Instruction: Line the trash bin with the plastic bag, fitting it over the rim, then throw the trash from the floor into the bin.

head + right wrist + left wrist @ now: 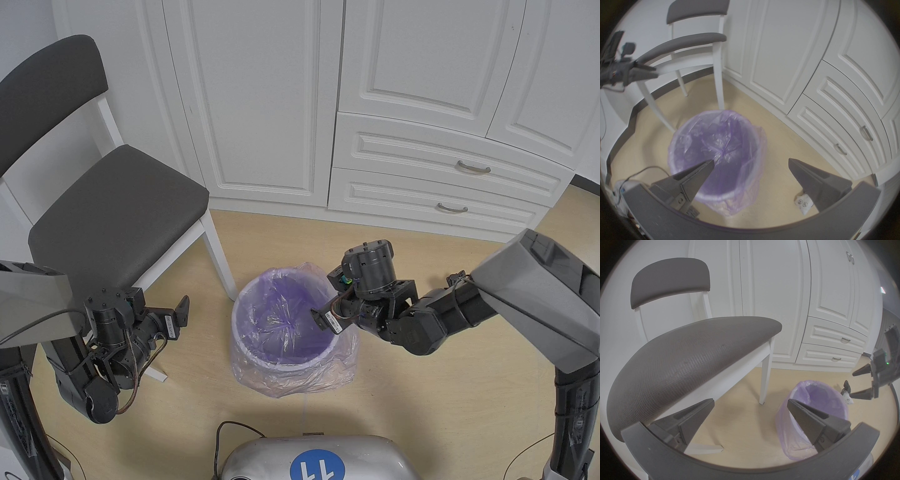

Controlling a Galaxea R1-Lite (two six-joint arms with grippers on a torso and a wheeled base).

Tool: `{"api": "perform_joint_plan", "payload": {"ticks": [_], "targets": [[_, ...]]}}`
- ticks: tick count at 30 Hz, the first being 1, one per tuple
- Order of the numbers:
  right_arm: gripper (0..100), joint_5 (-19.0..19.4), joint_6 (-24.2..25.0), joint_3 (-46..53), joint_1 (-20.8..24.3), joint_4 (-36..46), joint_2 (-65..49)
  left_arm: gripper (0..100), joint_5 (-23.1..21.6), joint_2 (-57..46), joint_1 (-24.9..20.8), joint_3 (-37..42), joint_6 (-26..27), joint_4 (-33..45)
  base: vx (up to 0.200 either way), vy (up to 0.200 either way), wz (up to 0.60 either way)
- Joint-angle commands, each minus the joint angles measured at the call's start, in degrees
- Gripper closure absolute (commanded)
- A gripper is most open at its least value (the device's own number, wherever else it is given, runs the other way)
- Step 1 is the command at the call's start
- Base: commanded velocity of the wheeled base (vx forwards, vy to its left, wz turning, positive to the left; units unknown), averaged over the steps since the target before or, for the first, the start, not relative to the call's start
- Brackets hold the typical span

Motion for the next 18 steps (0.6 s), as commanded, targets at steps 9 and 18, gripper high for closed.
{"api": "perform_joint_plan", "payload": {"ticks": [9, 18], "targets": [[0, -1.33, 1.65, -16.04, 4.94, -3.50, 15.26, 0, 0.47, 0.98, -1.74, 0.51, -0.04, -0.02, 0.000, 0.000, 0.00], [0, -1.51, 1.65, -30.10, 7.58, -3.50, 26.42, 0, 0.56, 0.45, -1.21, -0.02, -0.04, -0.02, 0.000, 0.000, 0.00]]}}
